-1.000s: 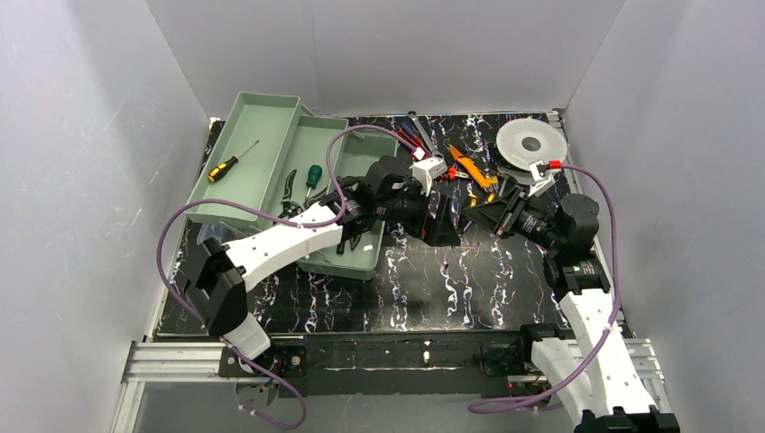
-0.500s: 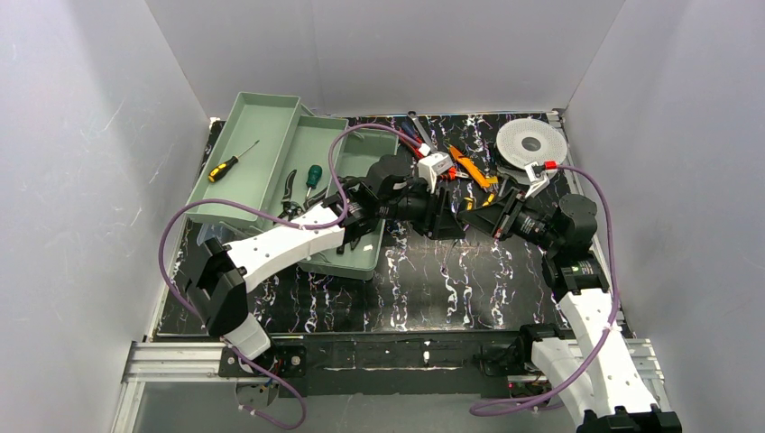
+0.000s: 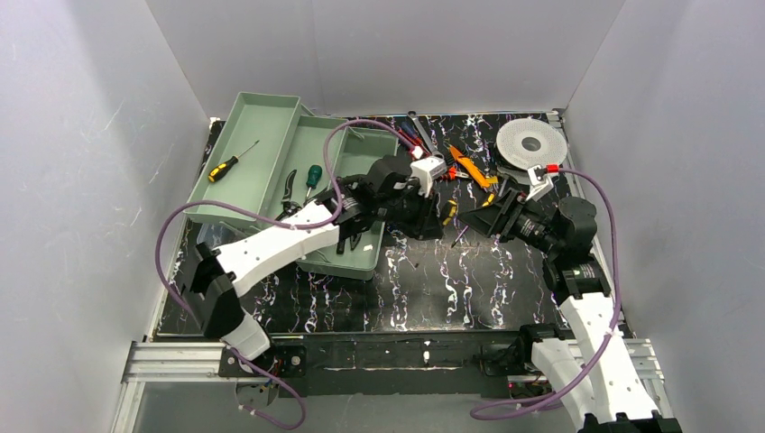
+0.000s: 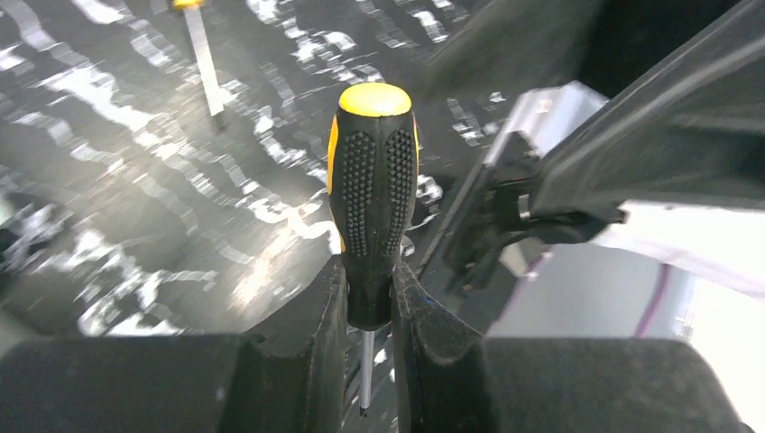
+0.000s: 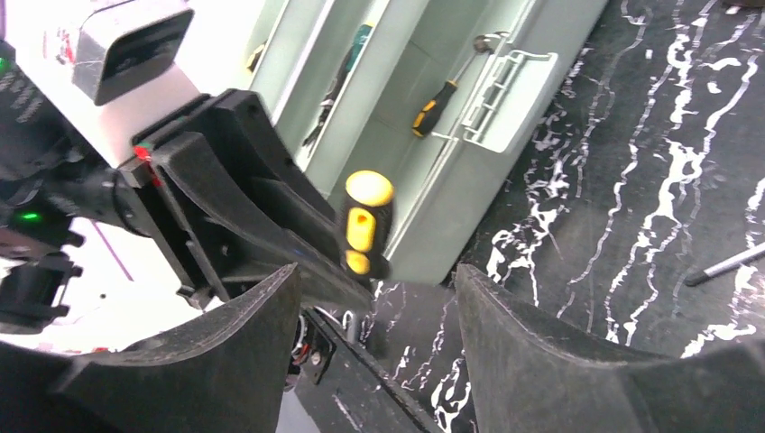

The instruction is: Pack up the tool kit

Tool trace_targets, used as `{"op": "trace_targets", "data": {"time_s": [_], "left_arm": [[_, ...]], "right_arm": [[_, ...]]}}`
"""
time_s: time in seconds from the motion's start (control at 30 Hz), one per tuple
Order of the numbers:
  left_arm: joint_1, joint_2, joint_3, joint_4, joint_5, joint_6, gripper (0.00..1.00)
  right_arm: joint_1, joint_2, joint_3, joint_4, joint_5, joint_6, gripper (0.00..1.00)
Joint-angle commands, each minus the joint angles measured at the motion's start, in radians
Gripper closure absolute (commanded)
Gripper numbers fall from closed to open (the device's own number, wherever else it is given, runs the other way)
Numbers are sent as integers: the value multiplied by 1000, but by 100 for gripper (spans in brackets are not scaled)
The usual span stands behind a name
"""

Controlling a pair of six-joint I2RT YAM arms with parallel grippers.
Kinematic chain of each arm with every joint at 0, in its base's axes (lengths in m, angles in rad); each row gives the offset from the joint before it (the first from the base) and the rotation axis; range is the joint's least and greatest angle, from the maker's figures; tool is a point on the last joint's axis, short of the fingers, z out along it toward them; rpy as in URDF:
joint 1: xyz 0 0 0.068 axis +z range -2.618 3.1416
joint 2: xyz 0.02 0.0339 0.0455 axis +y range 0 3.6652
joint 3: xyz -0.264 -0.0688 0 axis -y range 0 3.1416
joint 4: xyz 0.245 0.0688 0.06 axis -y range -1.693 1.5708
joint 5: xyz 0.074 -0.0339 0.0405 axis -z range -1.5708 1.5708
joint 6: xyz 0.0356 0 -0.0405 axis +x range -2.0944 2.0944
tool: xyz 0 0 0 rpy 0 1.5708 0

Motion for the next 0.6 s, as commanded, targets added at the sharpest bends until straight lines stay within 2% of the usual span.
{"op": "trace_targets", "data": {"time_s": [0.0,0.2,0.33,0.47,0.57], "left_arm": [[17,-184,61,-289,-291,144,100],[76,-345,95,-481,-606,281,100],[217,-349,169,-607,-808,305,100],[364,-373,165,-561,-941,374,100],[429,-363,147,-509,-1021,409,100]], "right_arm": [[3,-41,34,-83,126,-65,28],[2,-53,-33,-69,284,-100,24],[13,5,-59,-43,314,-151,19],[42,79,-81,-5,370,-167,16],[57,110,-86,12,393,-163,15]]}}
